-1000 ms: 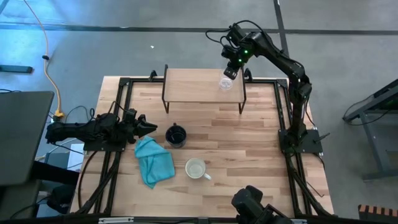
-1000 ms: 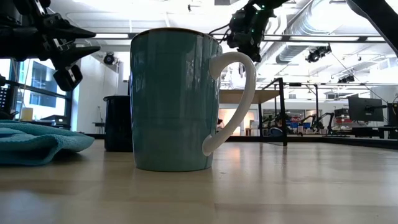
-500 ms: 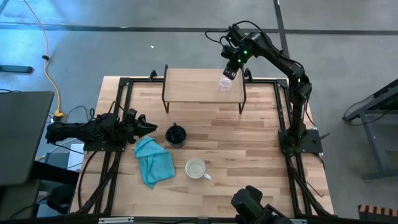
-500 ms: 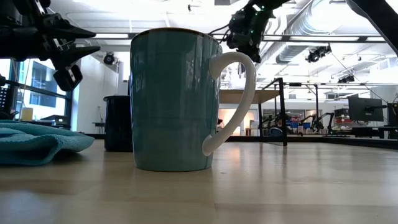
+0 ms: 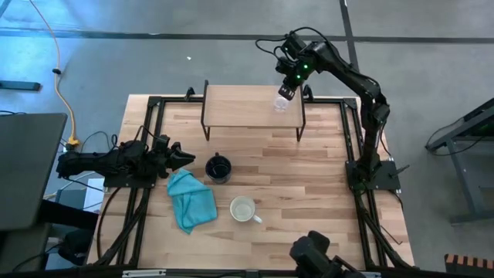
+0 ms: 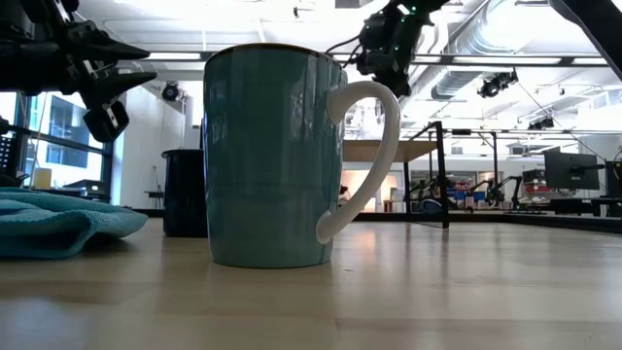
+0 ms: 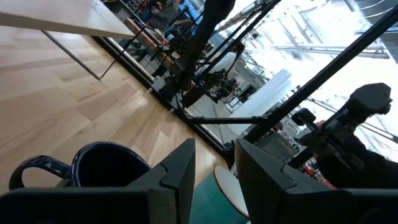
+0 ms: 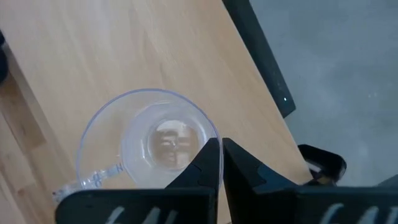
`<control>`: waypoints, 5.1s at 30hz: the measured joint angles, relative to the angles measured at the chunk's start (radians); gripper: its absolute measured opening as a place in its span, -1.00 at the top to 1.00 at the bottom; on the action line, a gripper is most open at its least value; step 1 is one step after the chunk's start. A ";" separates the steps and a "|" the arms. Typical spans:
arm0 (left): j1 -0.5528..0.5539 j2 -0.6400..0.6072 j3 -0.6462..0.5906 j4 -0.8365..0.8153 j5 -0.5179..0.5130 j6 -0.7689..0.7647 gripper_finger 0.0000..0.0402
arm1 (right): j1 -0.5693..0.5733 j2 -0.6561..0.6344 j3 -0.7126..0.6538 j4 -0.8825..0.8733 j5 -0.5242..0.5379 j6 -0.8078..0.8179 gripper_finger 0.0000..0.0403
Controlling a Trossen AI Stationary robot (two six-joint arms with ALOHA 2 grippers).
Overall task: Stack small to large cups/mugs on shelf
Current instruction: Put the transparent mug on the shelf, then put the dark blue mug on the shelf
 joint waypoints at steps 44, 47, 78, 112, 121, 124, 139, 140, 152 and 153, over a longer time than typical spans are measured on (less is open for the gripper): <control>0.000 0.000 0.000 0.000 -0.002 0.012 0.48 | 0.001 -0.002 0.000 -0.021 -0.030 -0.023 1.00; 0.000 0.000 0.000 0.000 -0.002 0.012 0.48 | 0.001 -0.002 0.000 -0.015 -0.031 -0.023 1.00; 0.000 0.000 0.000 0.000 -0.003 0.012 0.48 | 0.002 -0.002 0.000 -0.008 -0.053 -0.026 0.81; 0.000 0.000 0.000 0.000 -0.003 0.012 0.48 | 0.002 -0.002 0.000 0.003 -0.054 -0.046 0.55; 0.000 0.000 0.000 0.000 -0.003 0.012 0.48 | 0.002 -0.002 0.001 0.002 -0.078 -0.046 0.54; 0.000 0.000 0.000 0.000 -0.003 0.012 0.48 | 0.002 -0.002 0.000 -0.003 -0.081 -0.049 0.54; 0.000 0.000 0.000 0.000 -0.003 0.012 0.48 | 0.001 -0.002 0.001 -0.017 -0.105 -0.053 0.54; 0.000 0.000 0.000 -0.001 -0.003 0.012 0.48 | 0.001 -0.002 0.001 -0.017 -0.102 -0.053 0.54; 0.000 0.000 0.000 -0.001 -0.003 0.012 0.48 | 0.002 -0.002 0.001 -0.014 -0.053 -0.069 0.54; 0.000 0.000 0.000 -0.001 -0.003 0.012 0.48 | 0.002 -0.002 0.001 -0.011 -0.054 -0.070 0.54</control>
